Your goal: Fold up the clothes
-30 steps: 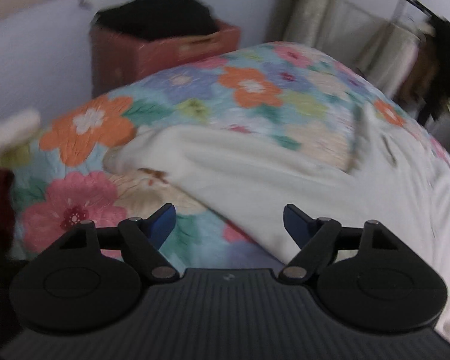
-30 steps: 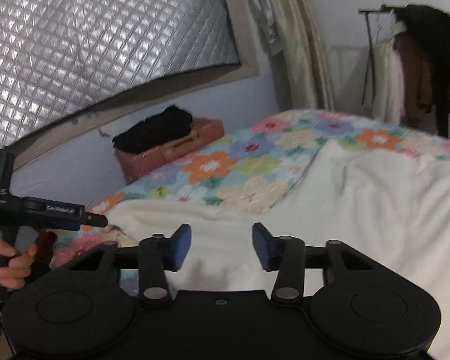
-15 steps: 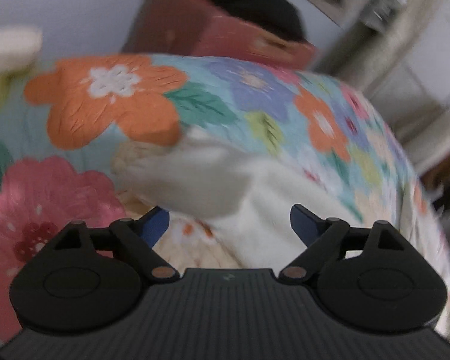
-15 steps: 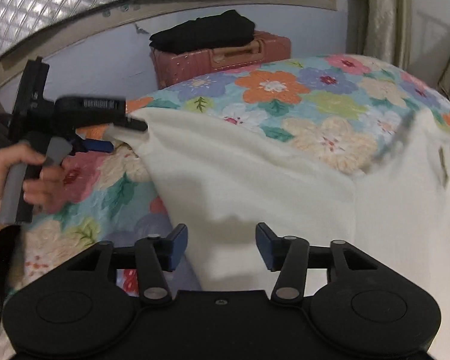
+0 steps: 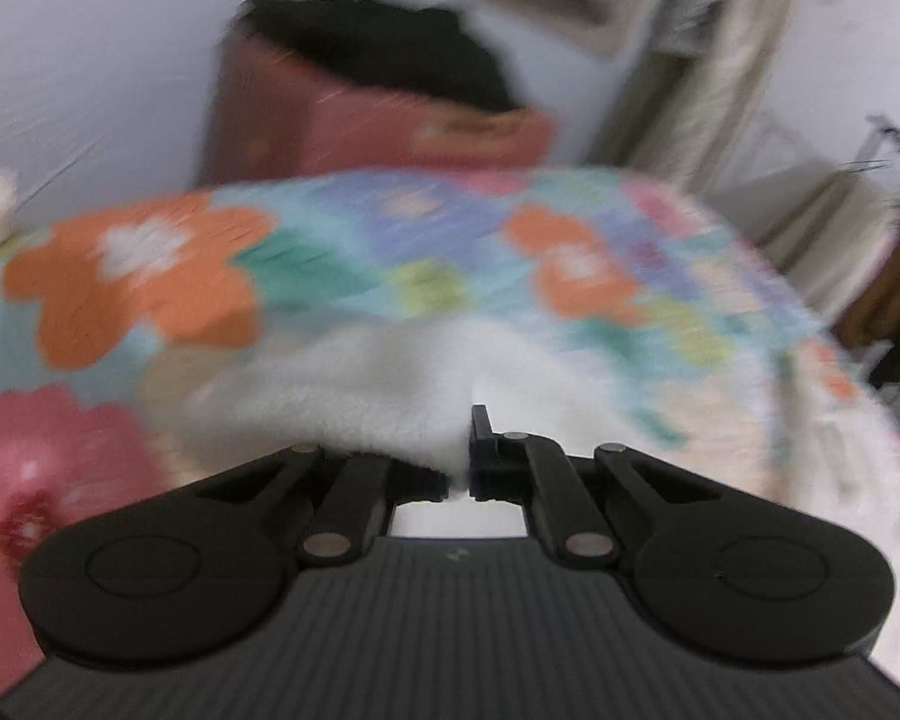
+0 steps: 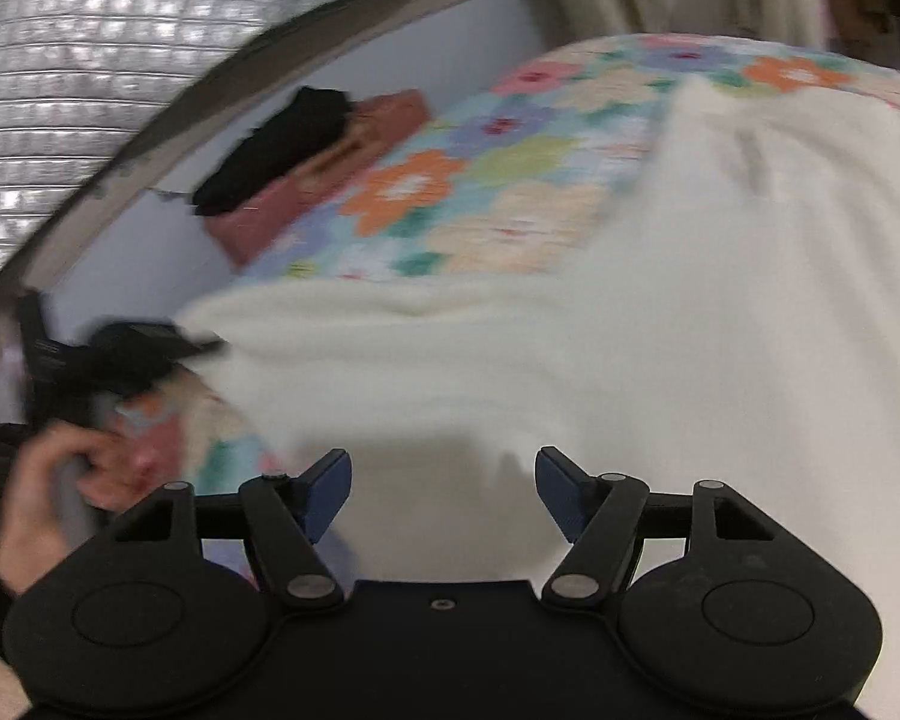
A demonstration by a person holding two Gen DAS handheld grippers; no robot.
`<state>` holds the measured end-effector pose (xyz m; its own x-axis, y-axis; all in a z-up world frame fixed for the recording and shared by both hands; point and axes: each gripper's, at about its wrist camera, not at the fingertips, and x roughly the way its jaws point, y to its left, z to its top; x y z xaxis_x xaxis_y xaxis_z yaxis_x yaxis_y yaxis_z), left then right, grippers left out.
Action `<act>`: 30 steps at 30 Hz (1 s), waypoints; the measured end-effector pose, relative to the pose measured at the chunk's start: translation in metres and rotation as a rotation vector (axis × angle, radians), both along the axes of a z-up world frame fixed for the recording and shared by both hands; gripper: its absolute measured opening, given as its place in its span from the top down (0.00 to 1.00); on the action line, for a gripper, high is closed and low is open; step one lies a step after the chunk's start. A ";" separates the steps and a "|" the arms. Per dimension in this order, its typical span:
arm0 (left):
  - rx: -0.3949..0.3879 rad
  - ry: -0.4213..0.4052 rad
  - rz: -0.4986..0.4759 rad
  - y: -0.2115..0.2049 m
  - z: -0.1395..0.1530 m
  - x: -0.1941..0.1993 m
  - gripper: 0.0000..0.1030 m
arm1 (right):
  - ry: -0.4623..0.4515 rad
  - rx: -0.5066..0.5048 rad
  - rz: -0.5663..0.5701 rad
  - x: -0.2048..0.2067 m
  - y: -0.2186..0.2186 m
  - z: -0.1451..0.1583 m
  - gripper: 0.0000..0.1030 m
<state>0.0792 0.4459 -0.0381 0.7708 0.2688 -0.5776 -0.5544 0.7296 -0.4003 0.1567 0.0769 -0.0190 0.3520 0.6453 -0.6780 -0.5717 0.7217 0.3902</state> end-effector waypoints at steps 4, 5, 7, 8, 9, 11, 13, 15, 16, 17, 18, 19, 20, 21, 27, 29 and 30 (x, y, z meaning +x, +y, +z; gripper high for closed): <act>-0.054 -0.125 -0.145 -0.056 0.047 0.012 0.95 | 0.028 0.048 -0.104 -0.001 -0.060 0.002 0.29; -0.074 -0.157 -0.184 -0.071 0.057 0.015 0.95 | 0.036 0.062 -0.126 -0.002 -0.074 0.003 0.29; -0.084 -0.215 -0.267 -0.109 0.077 0.021 0.95 | 0.037 0.060 -0.167 -0.004 -0.104 0.007 0.29; -0.088 -0.244 -0.309 -0.128 0.088 0.024 0.95 | 0.029 0.053 -0.185 -0.005 -0.119 0.009 0.29; -0.094 -0.264 -0.353 -0.148 0.096 0.026 0.95 | 0.018 0.047 -0.203 -0.006 -0.133 0.011 0.29; -0.123 -0.270 -0.448 -0.194 0.104 0.032 0.95 | 0.002 0.047 -0.241 -0.010 -0.161 0.014 0.29; -0.180 -0.253 -0.545 -0.240 0.104 0.042 0.95 | 0.000 0.055 -0.280 -0.013 -0.191 0.016 0.29; -0.267 -0.200 -0.635 -0.280 0.090 0.053 0.95 | 0.001 0.049 -0.310 -0.015 -0.217 0.013 0.29; -0.323 -0.167 -0.671 -0.295 0.079 0.058 0.95 | -0.003 0.034 -0.331 -0.018 -0.233 0.011 0.29; -0.362 -0.128 -0.698 -0.310 0.066 0.061 0.95 | -0.010 0.029 -0.351 -0.022 -0.248 0.009 0.29; -0.378 -0.081 -0.716 -0.323 0.050 0.064 0.95 | -0.017 0.033 -0.369 -0.027 -0.263 0.006 0.29; -0.370 -0.036 -0.731 -0.336 0.038 0.066 0.95 | -0.020 0.043 -0.382 -0.030 -0.277 0.001 0.29; -0.329 0.005 -0.742 -0.346 0.030 0.068 0.95 | -0.017 0.061 -0.396 -0.032 -0.288 -0.005 0.29; -0.288 0.047 -0.754 -0.356 0.021 0.070 0.95 | -0.008 0.086 -0.413 -0.032 -0.296 -0.012 0.29; -0.165 0.173 -0.824 -0.375 0.020 0.061 0.75 | 0.025 0.192 -0.418 -0.022 -0.287 -0.036 0.29; -0.062 0.201 -0.814 -0.372 0.036 0.051 0.58 | -0.018 0.178 -0.374 -0.022 -0.273 -0.032 0.29; -0.019 0.205 -0.810 -0.370 0.045 0.044 0.58 | -0.045 0.166 -0.359 -0.023 -0.266 -0.030 0.29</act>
<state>0.1233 0.0760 0.0067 0.6001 -0.3348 -0.7265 0.0756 0.9279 -0.3652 0.1337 -0.1889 -0.0488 0.6021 0.5757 -0.5532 -0.3142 0.8078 0.4987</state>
